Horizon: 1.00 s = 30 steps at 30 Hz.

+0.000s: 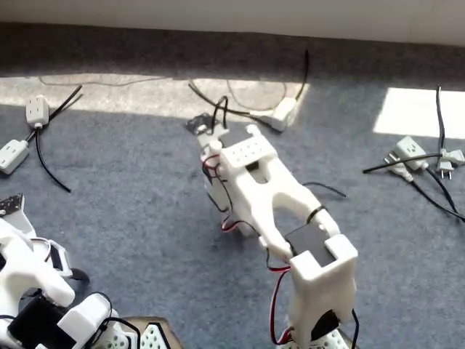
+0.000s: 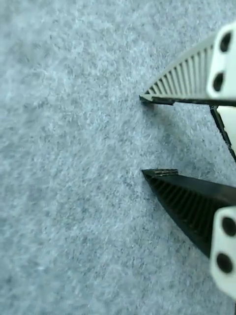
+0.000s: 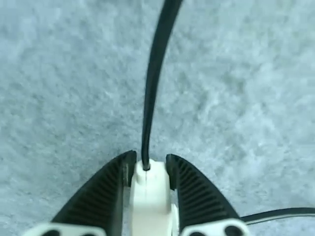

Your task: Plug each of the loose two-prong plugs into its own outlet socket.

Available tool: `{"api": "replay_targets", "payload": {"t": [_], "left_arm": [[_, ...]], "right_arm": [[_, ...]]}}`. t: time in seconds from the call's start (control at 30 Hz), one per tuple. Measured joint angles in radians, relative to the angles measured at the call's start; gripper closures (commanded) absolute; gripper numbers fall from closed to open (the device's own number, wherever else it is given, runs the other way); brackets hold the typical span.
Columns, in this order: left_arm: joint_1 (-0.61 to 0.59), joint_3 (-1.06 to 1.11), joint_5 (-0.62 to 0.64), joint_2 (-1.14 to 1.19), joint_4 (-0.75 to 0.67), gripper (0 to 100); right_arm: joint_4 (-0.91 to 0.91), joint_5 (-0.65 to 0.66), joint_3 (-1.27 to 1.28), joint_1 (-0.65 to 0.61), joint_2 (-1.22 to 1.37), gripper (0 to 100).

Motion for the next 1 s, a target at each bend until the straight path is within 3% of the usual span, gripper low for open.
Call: {"api": "replay_targets", "payload": {"t": [0.3,0.63,0.77,0.87,1.0], "left_arm": [[0.002,0.002,0.000,0.000,-0.006,78],[0.000,0.020,0.000,0.000,-0.006,78],[0.000,0.020,0.000,0.000,-0.006,78],[0.000,0.023,0.000,0.000,-0.006,78],[0.000,0.023,0.000,0.000,-0.006,78]], "right_arm": [[0.051,0.006,-0.374,-0.044,0.060,99.1],[0.051,0.000,-1.068,-0.071,0.531,99.1],[-0.034,-0.002,-1.339,-0.071,0.692,98.9],[-0.144,-0.037,-1.395,-0.068,0.741,98.4],[-0.308,-0.181,-1.395,-0.023,0.772,85.7]]}}
